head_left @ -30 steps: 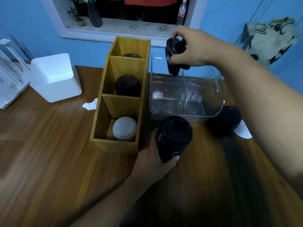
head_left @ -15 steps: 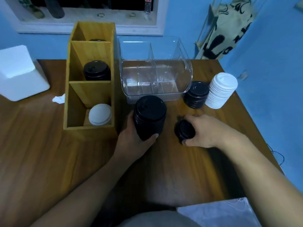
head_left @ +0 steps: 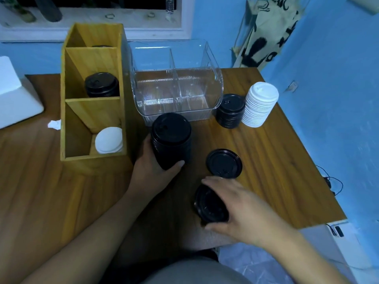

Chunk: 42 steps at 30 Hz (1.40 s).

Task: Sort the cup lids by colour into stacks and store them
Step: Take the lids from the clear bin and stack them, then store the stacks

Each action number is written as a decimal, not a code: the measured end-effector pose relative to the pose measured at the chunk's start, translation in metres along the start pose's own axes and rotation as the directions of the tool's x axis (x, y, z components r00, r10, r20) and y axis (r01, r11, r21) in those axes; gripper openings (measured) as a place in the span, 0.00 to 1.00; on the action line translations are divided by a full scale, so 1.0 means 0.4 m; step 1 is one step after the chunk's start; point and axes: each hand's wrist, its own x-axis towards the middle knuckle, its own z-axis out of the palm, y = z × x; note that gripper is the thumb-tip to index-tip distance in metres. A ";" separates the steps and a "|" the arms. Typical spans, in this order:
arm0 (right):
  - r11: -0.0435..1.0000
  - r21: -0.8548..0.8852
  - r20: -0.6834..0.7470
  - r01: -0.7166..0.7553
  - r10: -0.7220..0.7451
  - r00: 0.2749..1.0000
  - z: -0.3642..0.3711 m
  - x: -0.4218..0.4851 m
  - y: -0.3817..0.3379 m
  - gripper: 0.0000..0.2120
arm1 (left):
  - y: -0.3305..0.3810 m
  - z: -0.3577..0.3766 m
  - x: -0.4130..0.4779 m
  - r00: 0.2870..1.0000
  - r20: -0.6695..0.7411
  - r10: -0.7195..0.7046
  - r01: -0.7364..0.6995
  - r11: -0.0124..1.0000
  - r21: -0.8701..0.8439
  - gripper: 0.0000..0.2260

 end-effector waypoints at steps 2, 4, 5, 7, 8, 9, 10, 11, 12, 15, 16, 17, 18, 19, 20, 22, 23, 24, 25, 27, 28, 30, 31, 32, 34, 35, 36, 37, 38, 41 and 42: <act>1.000 0.017 -0.001 0.013 -0.013 1.000 0.042 0.003 0.016 0.48 | 0.005 0.003 -0.001 1.000 -0.008 0.005 -0.005 1.000 0.007 0.48; 1.000 0.026 -0.030 0.014 -0.014 0.999 0.050 0.010 0.040 0.48 | 0.008 0.003 -0.002 1.000 -0.010 0.010 -0.010 1.000 0.011 0.48; 0.999 0.034 -0.035 0.012 -0.011 0.999 0.047 0.013 0.052 0.48 | 0.009 0.003 -0.001 1.000 -0.010 0.010 -0.009 1.000 0.010 0.48; 0.998 0.069 -0.033 0.004 -0.001 0.999 0.042 0.013 0.070 0.48 | 0.012 0.003 -0.002 1.000 -0.011 0.008 -0.008 1.000 0.003 0.48; 0.996 0.092 -0.032 -0.003 0.006 0.999 0.039 0.011 0.077 0.48 | 0.012 0.003 -0.002 1.000 -0.016 0.011 -0.011 1.000 0.004 0.48; 0.993 0.117 -0.034 -0.011 0.015 0.999 0.037 0.009 0.083 0.47 | 0.012 0.004 -0.002 1.000 -0.021 0.016 -0.016 1.000 0.006 0.48; 0.989 0.148 -0.041 -0.014 0.020 0.999 0.033 0.005 0.087 0.46 | 0.013 0.004 -0.002 1.000 -0.023 0.019 -0.019 1.000 0.007 0.48; 0.983 0.185 -0.050 -0.013 0.023 0.999 0.029 0.002 0.090 0.44 | 0.012 0.004 -0.002 1.000 -0.023 0.018 -0.018 1.000 0.004 0.48; 0.975 0.221 -0.054 -0.015 0.028 0.998 0.023 -0.002 0.092 0.43 | 0.012 0.003 -0.003 1.000 -0.023 0.016 -0.016 1.000 0.002 0.48; 0.969 0.242 -0.042 -0.044 0.055 0.998 0.004 -0.005 0.091 0.41 | 0.008 0.005 -0.001 0.999 -0.028 0.018 -0.017 1.000 0.002 0.48; 0.977 0.207 -0.035 -0.056 0.065 0.997 0.000 -0.005 0.087 0.40 | 0.007 0.005 0.000 0.999 -0.027 0.020 -0.020 1.000 0.002 0.48; 0.989 0.129 -0.038 -0.077 0.083 0.996 0.000 -0.004 0.079 0.39 | 0.006 0.006 0.001 0.999 -0.026 0.022 -0.022 1.000 0.000 0.48; 0.993 0.006 -0.065 -0.117 0.117 0.991 -0.001 -0.002 0.065 0.39 | 0.005 0.006 0.001 0.999 -0.026 0.023 -0.023 1.000 -0.001 0.48; 0.974 -0.134 -0.118 -0.182 0.167 0.979 0.000 -0.001 0.047 0.41 | 0.004 0.006 0.001 0.999 -0.028 0.026 -0.026 1.000 -0.002 0.48; 0.936 -0.241 -0.190 -0.258 0.215 0.958 0.001 -0.001 0.027 0.44 | 0.004 0.006 0.001 0.999 -0.031 0.030 -0.030 1.000 -0.003 0.48; 0.898 -0.278 -0.275 -0.340 0.265 0.924 0.001 -0.007 -0.005 0.48 | 0.005 0.005 0.000 0.999 -0.035 0.032 -0.032 0.999 -0.005 0.48; 0.918 -0.237 -0.280 -0.318 0.249 0.927 -0.002 -0.014 -0.011 0.46 | 0.005 0.005 0.000 0.999 -0.035 0.029 -0.029 1.000 -0.006 0.48; 0.948 -0.180 -0.253 -0.262 0.212 0.944 -0.010 -0.020 -0.012 0.43 | 0.005 0.005 0.000 0.999 -0.034 0.026 -0.026 1.000 -0.007 0.48; 0.974 -0.130 -0.201 -0.186 0.158 0.967 -0.019 -0.024 -0.005 0.39 | 0.005 0.005 0.000 0.999 -0.033 0.024 -0.025 1.000 -0.008 0.48; 0.995 -0.100 -0.038 -0.016 0.013 0.999 -0.038 -0.013 0.013 0.38 | 0.006 0.006 0.000 0.999 -0.033 0.029 -0.029 1.000 -0.004 0.47; 0.993 -0.105 0.045 0.046 -0.042 0.998 -0.043 0.001 0.019 0.39 | 0.006 0.006 -0.001 0.999 -0.034 0.034 -0.034 0.999 0.000 0.47; 0.986 -0.136 0.174 0.098 -0.074 0.982 -0.046 0.032 0.020 0.39 | 0.006 0.007 -0.001 0.999 -0.035 0.040 -0.040 0.999 0.004 0.47; 0.981 -0.162 0.210 0.107 -0.072 0.975 -0.046 0.046 0.019 0.38 | 0.005 0.007 -0.001 0.999 -0.035 0.039 -0.039 0.999 0.005 0.47; 0.978 -0.183 0.226 0.104 -0.061 0.972 -0.047 0.055 0.015 0.37 | 0.006 0.007 -0.001 0.999 -0.034 0.039 -0.039 0.999 0.005 0.47; 0.968 -0.251 0.205 0.021 0.032 0.978 -0.051 0.065 0.000 0.35 | 0.005 0.008 -0.001 0.999 -0.035 0.042 -0.042 0.999 0.004 0.47; 0.946 -0.318 0.172 -0.065 0.125 0.977 -0.052 0.066 -0.014 0.37 | 0.005 0.008 -0.001 0.998 -0.036 0.041 -0.041 0.999 0.005 0.47; 0.909 -0.384 0.119 -0.162 0.223 0.968 -0.051 0.066 -0.029 0.40 | 0.005 0.007 -0.001 0.999 -0.037 0.039 -0.039 0.999 0.007 0.47; 0.876 -0.418 0.055 -0.240 0.288 0.956 -0.046 0.063 -0.040 0.44 | 0.006 0.008 -0.001 0.999 -0.037 0.037 -0.036 0.999 0.009 0.47; 0.861 -0.422 -0.001 -0.283 0.312 0.950 -0.039 0.056 -0.048 0.47 | 0.006 0.008 -0.002 0.999 -0.036 0.034 -0.034 0.999 0.009 0.48; 0.921 -0.352 -0.053 -0.166 0.158 0.986 -0.026 0.027 -0.036 0.49 | 0.004 0.008 -0.003 0.999 -0.024 0.025 -0.025 1.000 0.011 0.48; 0.946 -0.313 -0.024 -0.080 0.076 0.997 -0.026 0.018 -0.027 0.46 | 0.004 0.008 -0.002 0.999 -0.023 0.026 -0.026 1.000 0.012 0.48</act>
